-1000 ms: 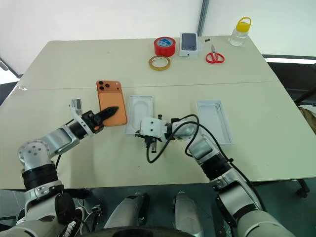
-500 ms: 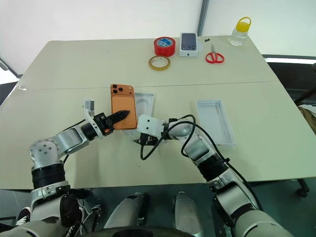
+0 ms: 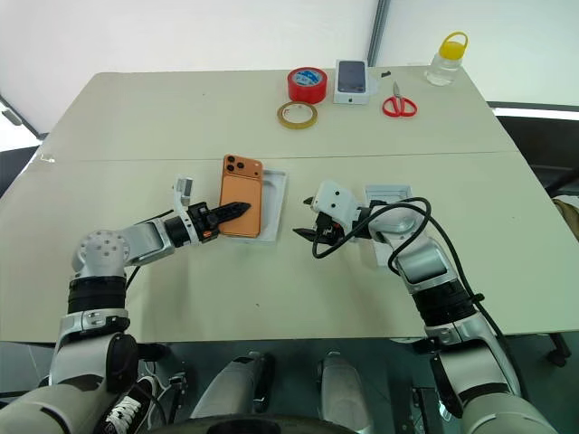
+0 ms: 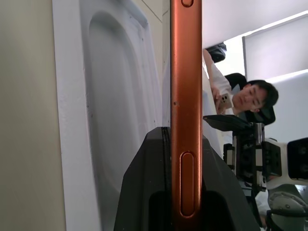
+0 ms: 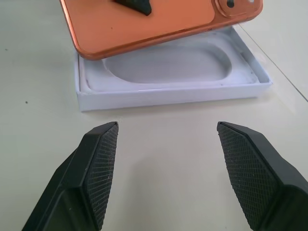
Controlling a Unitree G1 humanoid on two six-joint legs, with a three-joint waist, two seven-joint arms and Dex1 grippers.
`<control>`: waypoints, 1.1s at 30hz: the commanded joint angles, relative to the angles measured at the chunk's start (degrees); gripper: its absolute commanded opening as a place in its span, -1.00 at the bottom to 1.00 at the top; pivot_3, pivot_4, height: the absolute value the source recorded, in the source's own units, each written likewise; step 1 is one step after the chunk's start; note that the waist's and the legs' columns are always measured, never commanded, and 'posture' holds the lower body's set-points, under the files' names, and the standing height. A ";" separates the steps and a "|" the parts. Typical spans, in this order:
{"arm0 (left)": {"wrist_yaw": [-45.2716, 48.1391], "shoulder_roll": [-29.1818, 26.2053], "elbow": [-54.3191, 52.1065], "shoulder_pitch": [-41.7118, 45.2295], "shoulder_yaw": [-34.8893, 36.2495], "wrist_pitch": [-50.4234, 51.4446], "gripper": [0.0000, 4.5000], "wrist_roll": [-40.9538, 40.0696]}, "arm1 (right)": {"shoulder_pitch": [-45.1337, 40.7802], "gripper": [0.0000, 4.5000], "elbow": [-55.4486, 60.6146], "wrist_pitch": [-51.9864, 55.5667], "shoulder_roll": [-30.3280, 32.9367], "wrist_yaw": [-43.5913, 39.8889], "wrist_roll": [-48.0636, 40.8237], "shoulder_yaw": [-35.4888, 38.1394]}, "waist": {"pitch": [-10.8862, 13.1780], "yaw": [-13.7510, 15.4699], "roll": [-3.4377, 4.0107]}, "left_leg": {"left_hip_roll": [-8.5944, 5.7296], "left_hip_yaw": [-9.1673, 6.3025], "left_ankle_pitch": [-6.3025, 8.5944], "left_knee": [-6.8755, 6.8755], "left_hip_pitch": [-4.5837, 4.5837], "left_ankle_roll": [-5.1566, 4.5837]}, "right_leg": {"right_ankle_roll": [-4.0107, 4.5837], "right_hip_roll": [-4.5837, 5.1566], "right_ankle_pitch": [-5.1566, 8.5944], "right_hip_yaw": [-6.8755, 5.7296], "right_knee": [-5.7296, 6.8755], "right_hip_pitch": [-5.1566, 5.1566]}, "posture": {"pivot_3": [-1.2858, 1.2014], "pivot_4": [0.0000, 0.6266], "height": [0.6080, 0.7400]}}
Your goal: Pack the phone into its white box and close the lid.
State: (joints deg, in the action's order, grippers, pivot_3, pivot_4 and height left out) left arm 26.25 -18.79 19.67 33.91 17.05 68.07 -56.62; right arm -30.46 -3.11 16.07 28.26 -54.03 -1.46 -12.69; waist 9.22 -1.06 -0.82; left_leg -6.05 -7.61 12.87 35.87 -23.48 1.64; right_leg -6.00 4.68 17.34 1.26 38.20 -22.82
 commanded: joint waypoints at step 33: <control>5.90 -8.99 -9.94 3.55 -5.22 -9.82 0.87 17.33 | -5.77 0.44 -6.08 -4.30 -5.68 5.61 0.40 -0.50 | 0.00 -0.08 0.01 | 0.01 0.00 0.00 0.00 0.00 0.01 | 0.00 -0.01 0.00 0.01 0.02 -0.02 | 0.03 -0.52 1.00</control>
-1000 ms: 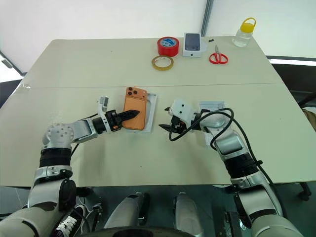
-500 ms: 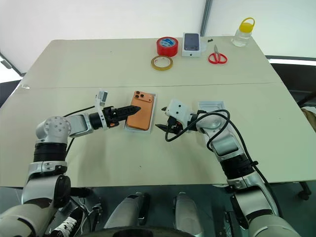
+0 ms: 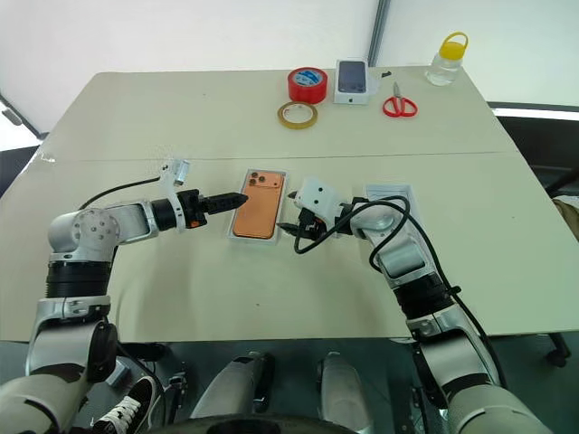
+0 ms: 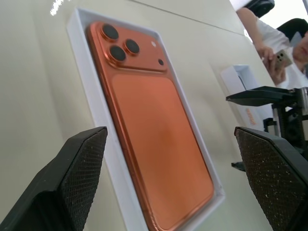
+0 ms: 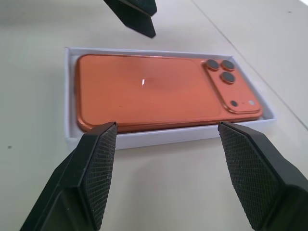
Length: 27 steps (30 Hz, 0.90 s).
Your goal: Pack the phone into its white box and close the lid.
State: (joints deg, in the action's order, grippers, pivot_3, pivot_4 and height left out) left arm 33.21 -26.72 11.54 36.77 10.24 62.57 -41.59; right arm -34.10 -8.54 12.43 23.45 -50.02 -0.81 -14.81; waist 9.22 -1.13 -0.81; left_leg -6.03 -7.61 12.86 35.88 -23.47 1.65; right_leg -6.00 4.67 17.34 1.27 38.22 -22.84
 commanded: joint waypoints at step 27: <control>8.76 7.59 3.27 -0.97 -20.50 -19.19 -0.98 25.06 | -3.87 -1.00 -10.54 -8.68 0.07 6.77 10.80 -3.50 | -0.04 0.47 0.05 | -0.07 -0.01 0.00 0.05 0.00 -0.02 | -0.02 0.02 0.01 -0.05 -0.02 0.10 | 0.03 -0.52 1.00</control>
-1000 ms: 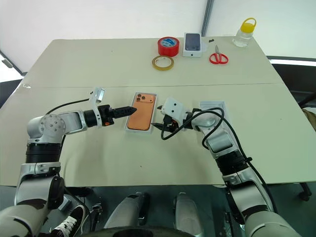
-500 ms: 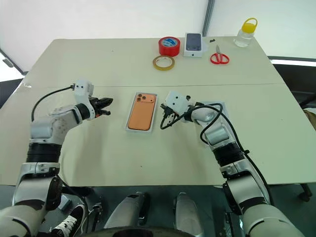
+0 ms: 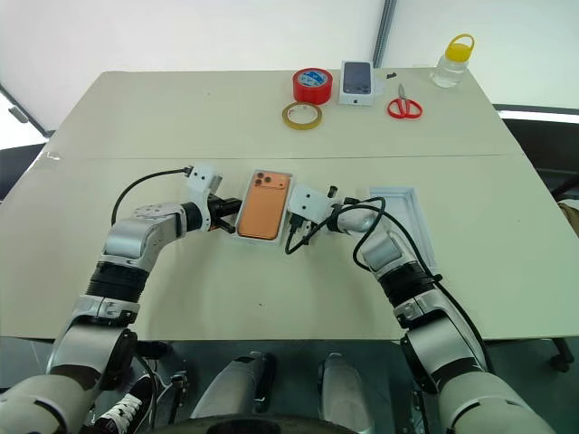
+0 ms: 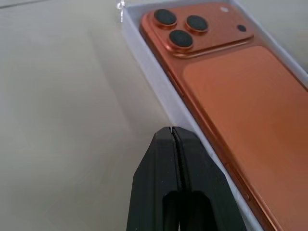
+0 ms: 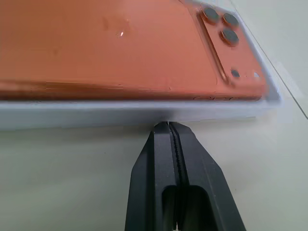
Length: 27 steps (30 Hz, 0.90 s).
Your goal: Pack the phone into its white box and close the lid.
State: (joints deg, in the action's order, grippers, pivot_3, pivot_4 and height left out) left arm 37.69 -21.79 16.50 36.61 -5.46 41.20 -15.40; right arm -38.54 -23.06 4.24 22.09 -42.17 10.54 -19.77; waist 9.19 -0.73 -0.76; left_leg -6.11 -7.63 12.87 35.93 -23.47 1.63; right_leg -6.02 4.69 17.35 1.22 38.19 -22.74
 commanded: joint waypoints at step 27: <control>14.38 19.51 4.97 7.35 -14.67 -2.17 -0.98 4.42 | 22.48 -1.00 33.85 14.58 20.44 -9.22 -2.49 12.82 | 0.02 1.41 -0.04 | -0.09 -0.02 0.14 0.19 0.00 -0.23 | -0.18 0.12 0.11 -0.15 -0.18 0.28 | 0.03 -0.52 1.00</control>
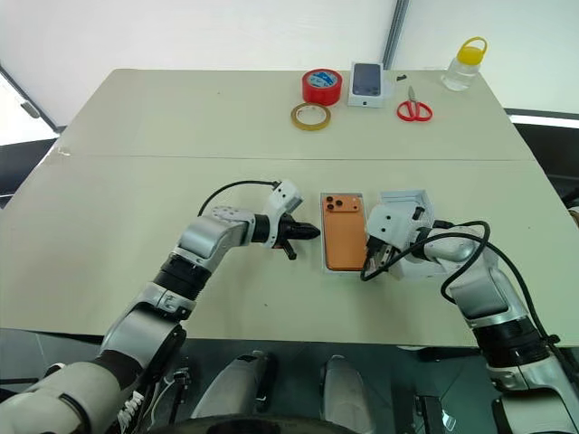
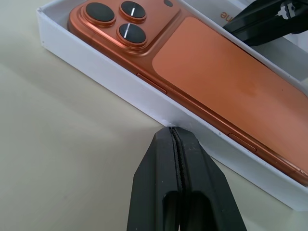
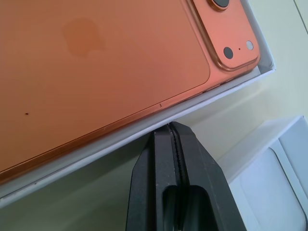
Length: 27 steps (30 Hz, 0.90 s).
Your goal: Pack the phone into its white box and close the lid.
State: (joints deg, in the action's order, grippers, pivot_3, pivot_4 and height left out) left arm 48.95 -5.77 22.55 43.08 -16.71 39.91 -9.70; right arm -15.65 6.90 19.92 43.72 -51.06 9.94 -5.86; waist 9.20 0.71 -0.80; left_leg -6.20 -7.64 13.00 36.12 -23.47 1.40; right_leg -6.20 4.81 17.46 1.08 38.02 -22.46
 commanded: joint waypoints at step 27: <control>-0.27 -1.66 -1.81 -0.26 2.60 -2.79 -0.98 0.22 | -3.00 -1.00 -1.79 -4.63 3.48 -4.83 -1.07 -0.69 | 0.02 -0.29 -0.02 | 0.04 0.01 -0.01 0.01 0.02 0.02 | 0.01 -0.05 0.00 0.03 0.07 -0.05 | 0.03 -0.52 1.00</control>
State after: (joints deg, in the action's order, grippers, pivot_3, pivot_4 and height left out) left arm 49.20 -6.96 21.93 42.35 -15.38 38.77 -9.18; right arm -17.79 4.33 15.98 46.17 -55.58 9.55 -6.72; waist 9.22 0.43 -0.82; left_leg -6.16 -7.63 12.99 36.13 -23.46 1.42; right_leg -6.20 4.76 17.46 1.11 38.09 -22.52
